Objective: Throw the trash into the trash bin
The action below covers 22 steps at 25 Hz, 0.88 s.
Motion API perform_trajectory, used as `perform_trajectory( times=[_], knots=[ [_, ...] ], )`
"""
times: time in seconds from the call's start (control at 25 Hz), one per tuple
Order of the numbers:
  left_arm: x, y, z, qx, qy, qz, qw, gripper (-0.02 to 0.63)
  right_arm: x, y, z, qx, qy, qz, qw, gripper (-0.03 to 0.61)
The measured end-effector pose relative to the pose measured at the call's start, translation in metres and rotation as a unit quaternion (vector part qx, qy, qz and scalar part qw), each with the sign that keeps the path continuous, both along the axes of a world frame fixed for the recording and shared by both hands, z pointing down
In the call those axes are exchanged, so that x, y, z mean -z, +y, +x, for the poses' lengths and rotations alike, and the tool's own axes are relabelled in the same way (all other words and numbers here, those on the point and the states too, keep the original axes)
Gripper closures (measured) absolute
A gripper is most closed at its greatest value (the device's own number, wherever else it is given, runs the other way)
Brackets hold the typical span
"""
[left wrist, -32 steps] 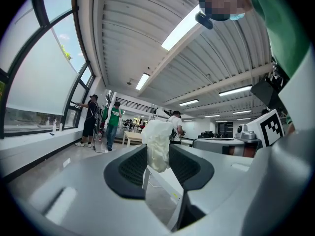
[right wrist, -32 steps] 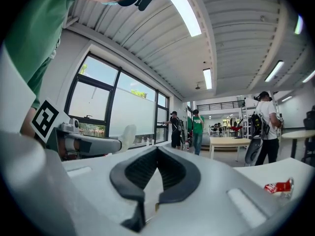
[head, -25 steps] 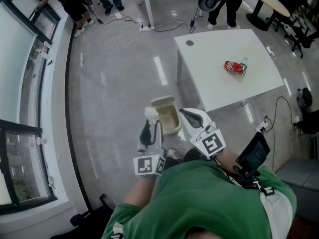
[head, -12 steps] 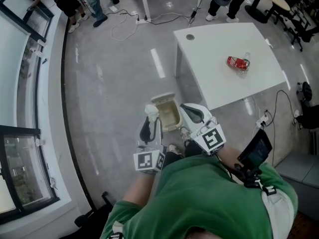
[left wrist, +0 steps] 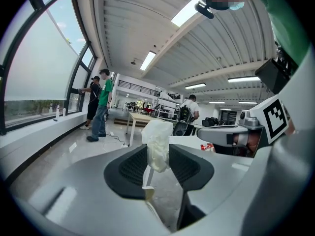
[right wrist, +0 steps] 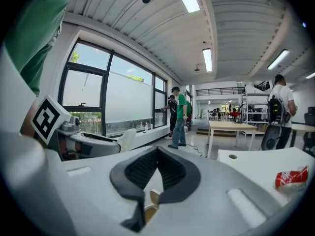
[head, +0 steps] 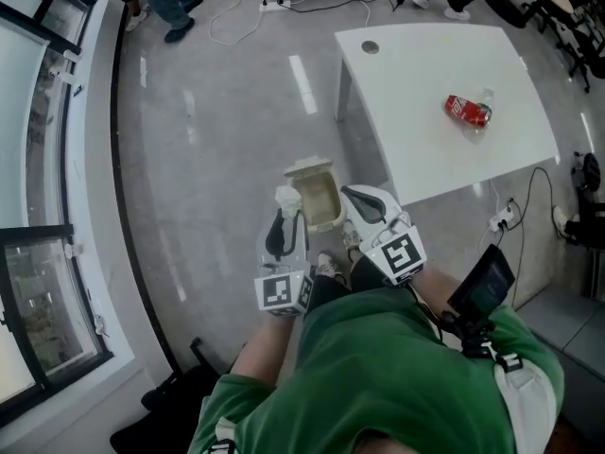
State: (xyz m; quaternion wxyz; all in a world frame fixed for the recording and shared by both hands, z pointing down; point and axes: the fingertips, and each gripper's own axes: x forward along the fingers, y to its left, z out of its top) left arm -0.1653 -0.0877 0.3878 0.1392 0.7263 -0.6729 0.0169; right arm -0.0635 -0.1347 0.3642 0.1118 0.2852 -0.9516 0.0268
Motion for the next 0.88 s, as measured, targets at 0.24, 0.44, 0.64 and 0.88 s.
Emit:
perform_trajectory(
  times=[0.24,0.44,0.64,0.88],
  knots=[
    [-0.047,-0.015,0.006,0.003,-0.001,-0.051,0.9987,0.466,-0.041,-0.016,0.001,0.008,0.019,-0.030,0.999,0.575],
    [-0.084,-0.022,0.014,0.005,0.003,-0.092,0.9958,0.466,-0.080,-0.021,0.001,0.023,0.038,-0.062,0.997,0.575],
    [-0.120,-0.022,0.016,0.012,0.010,-0.131,0.9913,0.466,-0.120,-0.020,-0.005,0.034,0.054,-0.094,0.994,0.575],
    [-0.170,-0.028,0.015,0.006,0.005,-0.159,0.9872,0.466,-0.177,-0.023,-0.011,0.043,0.073,-0.125,0.989,0.575]
  ],
)
